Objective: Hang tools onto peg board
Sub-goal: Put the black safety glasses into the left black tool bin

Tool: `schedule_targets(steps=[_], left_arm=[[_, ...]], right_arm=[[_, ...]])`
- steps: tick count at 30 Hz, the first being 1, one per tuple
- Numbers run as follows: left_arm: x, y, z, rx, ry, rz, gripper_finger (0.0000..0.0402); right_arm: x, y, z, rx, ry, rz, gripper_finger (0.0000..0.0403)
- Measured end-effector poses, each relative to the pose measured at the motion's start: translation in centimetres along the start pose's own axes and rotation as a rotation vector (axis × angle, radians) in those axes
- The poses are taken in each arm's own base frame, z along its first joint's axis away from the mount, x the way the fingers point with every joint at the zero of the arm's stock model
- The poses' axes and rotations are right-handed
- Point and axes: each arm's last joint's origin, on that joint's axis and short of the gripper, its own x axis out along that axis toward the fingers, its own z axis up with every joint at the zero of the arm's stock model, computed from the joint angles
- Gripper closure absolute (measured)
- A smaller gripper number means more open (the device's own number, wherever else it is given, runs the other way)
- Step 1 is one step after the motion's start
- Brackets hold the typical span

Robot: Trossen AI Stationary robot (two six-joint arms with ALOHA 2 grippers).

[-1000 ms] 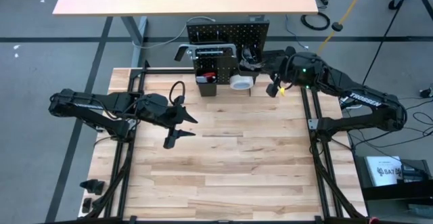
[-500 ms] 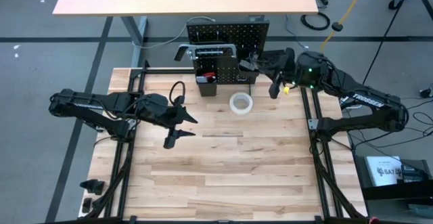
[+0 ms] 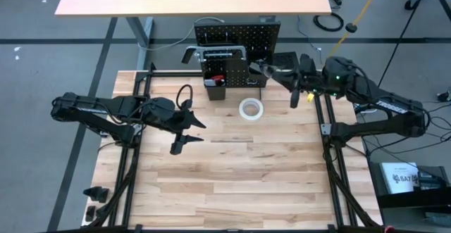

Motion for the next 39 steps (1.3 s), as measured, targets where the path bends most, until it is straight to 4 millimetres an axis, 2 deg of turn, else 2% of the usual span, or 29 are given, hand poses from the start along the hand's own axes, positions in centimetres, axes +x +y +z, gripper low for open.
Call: schedule_targets(steps=[9, 19, 25, 28, 32, 36, 39], left_arm=[[0.0, 0.0, 0.1, 0.009, -0.014, 0.001, 0.0182], [0.0, 0.0, 0.3, 0.009, -0.028, 0.001, 0.0182], [0.0, 0.0, 0.4, 0.009, -0.037, 0.001, 0.0182], [0.0, 0.0, 0.4, 0.010, -0.036, 0.003, 0.0182], [0.0, 0.3, 0.3, 0.007, -0.028, 0.118, 0.0182], [-0.5, 0.7, -0.1, 0.007, 0.004, 0.247, 0.0182], [-1.4, 0.8, -0.3, -0.007, 0.020, 0.306, 0.0182]], right_arm=[[-0.9, 1.6, -0.1, 0.070, 0.021, 0.191, 0.0403], [-1.1, 2.8, -0.5, 0.103, 0.072, 0.266, 0.0403], [-0.7, 3.0, 0.3, 0.136, -0.010, 0.284, 0.0403], [0.5, 3.7, 0.1, 0.176, 0.006, 0.318, 0.0403], [3.5, 5.1, -0.9, 0.193, 0.032, 0.304, 0.0403], [6.6, 6.6, -1.2, 0.189, -0.055, 0.282, 0.0403], [8.4, 7.0, -1.5, 0.195, -0.111, 0.227, 0.0403]])
